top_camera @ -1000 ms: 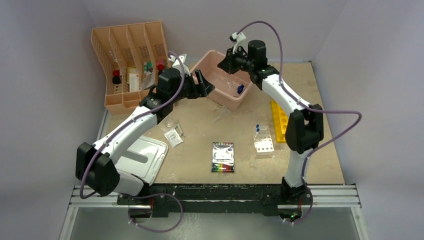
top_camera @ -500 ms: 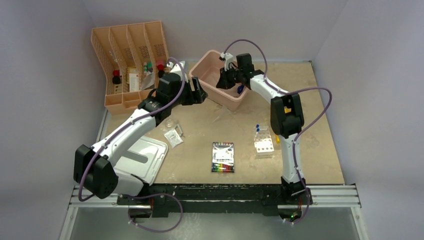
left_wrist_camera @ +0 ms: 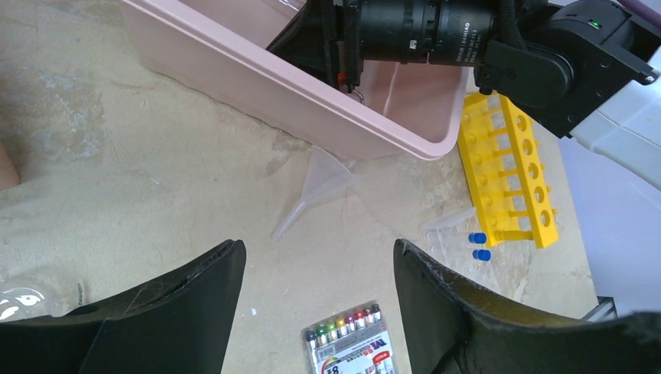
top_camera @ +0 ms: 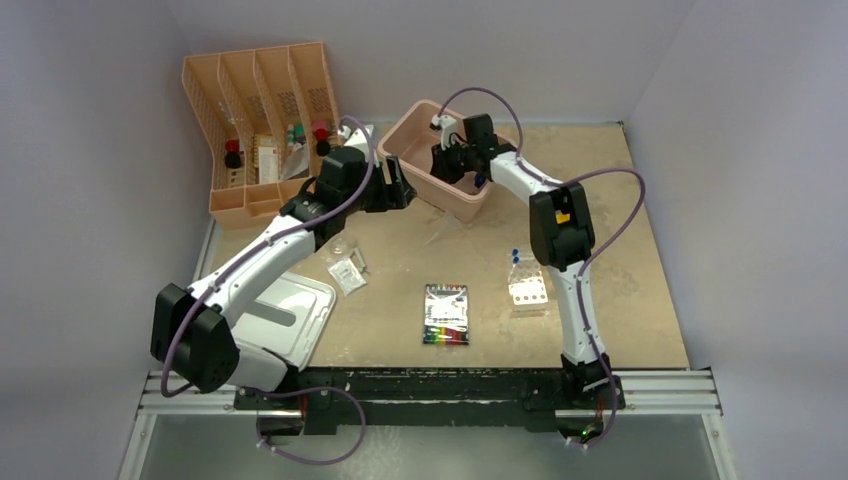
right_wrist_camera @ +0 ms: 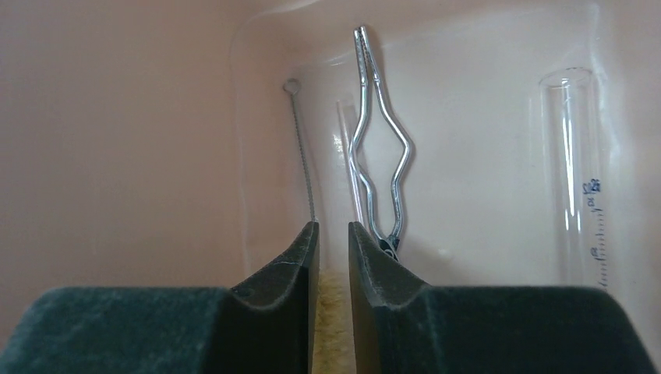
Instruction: Organize the chemistry lab equipment
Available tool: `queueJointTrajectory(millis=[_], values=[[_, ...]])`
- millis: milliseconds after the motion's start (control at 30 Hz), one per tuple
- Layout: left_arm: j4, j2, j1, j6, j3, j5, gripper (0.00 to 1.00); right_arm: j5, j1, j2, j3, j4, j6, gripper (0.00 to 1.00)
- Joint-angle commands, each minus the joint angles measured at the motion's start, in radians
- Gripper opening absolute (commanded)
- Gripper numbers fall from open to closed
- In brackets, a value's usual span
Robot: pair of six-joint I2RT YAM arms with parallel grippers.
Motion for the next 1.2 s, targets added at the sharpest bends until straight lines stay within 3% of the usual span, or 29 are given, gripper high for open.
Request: queueJointTrajectory(millis=[0,233,633,900,1167], values=[[0.031,0.010,0.004,0.004,0.017,0.020,0.68,-0.017,0.013,0.005,0.087,-0.007,-0.009,0.24],[0.022,0.026,0.004,0.010,0.019,0.044,0.68,0.001,0.014,-0.015,0.115,-0.016,0.071,0.38],[0.053,0.041,0.000,0.037,-0.061,0.058,0.68,0.072,0.012,-0.268,0.022,0.033,0.253,0.52],[0.215,0.058,-0.064,0.110,-0.156,0.035,0.68,0.152,0.011,-0.511,-0.175,0.032,0.318,0.55],[0.297,0.275,-0.172,0.272,-0.075,-0.038,0.64,0.251,0.011,-0.819,-0.485,0.069,0.394,0.56]])
